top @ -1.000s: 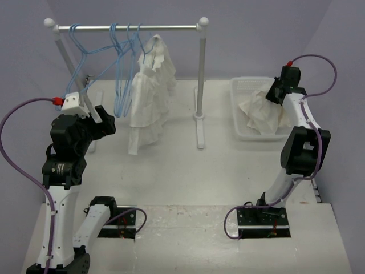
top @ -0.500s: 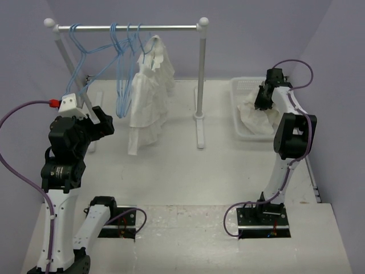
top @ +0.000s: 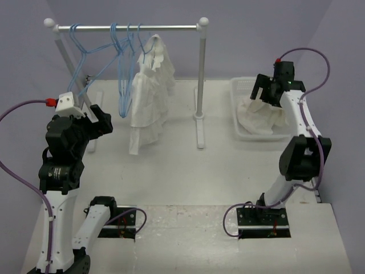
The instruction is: Remove the skirt from the hanger
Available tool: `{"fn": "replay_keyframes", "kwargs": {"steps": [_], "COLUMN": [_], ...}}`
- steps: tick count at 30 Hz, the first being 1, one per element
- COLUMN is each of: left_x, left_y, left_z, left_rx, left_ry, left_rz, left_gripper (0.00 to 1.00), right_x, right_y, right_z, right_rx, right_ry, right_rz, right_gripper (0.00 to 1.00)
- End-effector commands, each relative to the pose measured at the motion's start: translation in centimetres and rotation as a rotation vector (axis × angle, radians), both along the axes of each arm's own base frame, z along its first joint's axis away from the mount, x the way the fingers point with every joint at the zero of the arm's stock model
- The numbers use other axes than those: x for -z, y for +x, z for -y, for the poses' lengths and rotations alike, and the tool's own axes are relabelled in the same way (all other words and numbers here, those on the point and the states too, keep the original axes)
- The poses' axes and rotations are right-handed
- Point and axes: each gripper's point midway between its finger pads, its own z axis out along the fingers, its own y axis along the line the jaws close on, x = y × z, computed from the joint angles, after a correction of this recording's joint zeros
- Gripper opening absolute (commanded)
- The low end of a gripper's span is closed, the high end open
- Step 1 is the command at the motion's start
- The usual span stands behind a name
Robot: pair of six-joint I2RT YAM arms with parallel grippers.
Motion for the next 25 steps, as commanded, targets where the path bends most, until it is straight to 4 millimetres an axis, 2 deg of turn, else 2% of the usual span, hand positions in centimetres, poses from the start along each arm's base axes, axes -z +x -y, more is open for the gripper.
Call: {"fn": "replay_keyframes", "kwargs": {"steps": [1,2,3,4,5,6,7,8,9,10,11,12,13,15,18,25], "left_x": [-1.8,-1.6,-1.5,-1.4,-1.0,-1.0,-0.9,-0.8,-0.8,-0.7,-0.6,-0.5,-0.5,-0.2,0.2,0.4], "left_y": [0.0,0.1,0.2,0.2,0.3,0.2,0.2,0.2,0.1,0.0,-0.1,-0.1,-0.1,-0.2,-0.1,0.1], "left_z": [0.3,0.3,0.3,0.3,0.3,0.3,0.2,0.1,-0.2,-0.3,-0.5,-0.6,-0.6,-0.5,-0.5,-0.1], "left_rx": [0.014,0.016,0.017,0.017,0.016,0.014,0.01,0.004,-0.012,-0.018,-0.029,-0.029,-0.029,-0.026,-0.023,-0.006], "left_ry": [-0.003,-0.003,-0.003,-0.003,-0.003,-0.002,0.0,0.002,0.008,0.01,0.013,0.013,0.014,0.014,0.013,0.007], "left_rz": [0.048,0.044,0.042,0.039,0.03,0.028,0.025,0.022,0.02,0.019,0.017,0.017,0.019,0.014,0.004,0.007], "left_gripper": [1.0,1.0,1.0,1.0,1.0,1.0,1.0,1.0,1.0,1.0,1.0,1.0,1.0,1.0,1.0,1.0], "right_x": [-10.6,-12.5,-13.3,-12.4,-14.3,-14.3,-12.5,-12.4,-13.4,-11.2,-12.3,-11.8,-10.0,-10.3,-11.0,-11.7], "right_y": [-1.5,-3.1,-3.9,-5.1,-6.9,-7.9,-9.3,-10.4,-12.4,-13.9,-15.6,-16.6,-17.7,-19.9,-21.9,-22.8], "right_z": [-0.5,-0.7,-0.8,-1.1,-1.3,-1.4,-1.6,-1.7,-1.6,-1.4,-2.3,-2.4,-2.5,-2.6,-2.1,-1.7], "right_rx": [-0.002,0.004,0.022,0.019,0.022,0.032,0.042,0.054,0.074,0.098,0.083,0.101,0.099,0.096,0.133,0.15], "right_ry": [-0.048,-0.047,-0.034,-0.029,-0.028,-0.028,-0.03,-0.031,-0.035,-0.033,-0.011,0.01,0.02,0.025,0.026,0.018], "right_rz": [0.275,0.326,0.353,0.341,0.403,0.416,0.389,0.394,0.438,0.399,0.461,0.471,0.447,0.496,0.535,0.568], "right_gripper": [0.99,0.99,0.99,0.99,0.99,0.99,0.99,0.99,0.99,0.99,0.99,0.99,0.99,0.99,0.99,0.99]}}
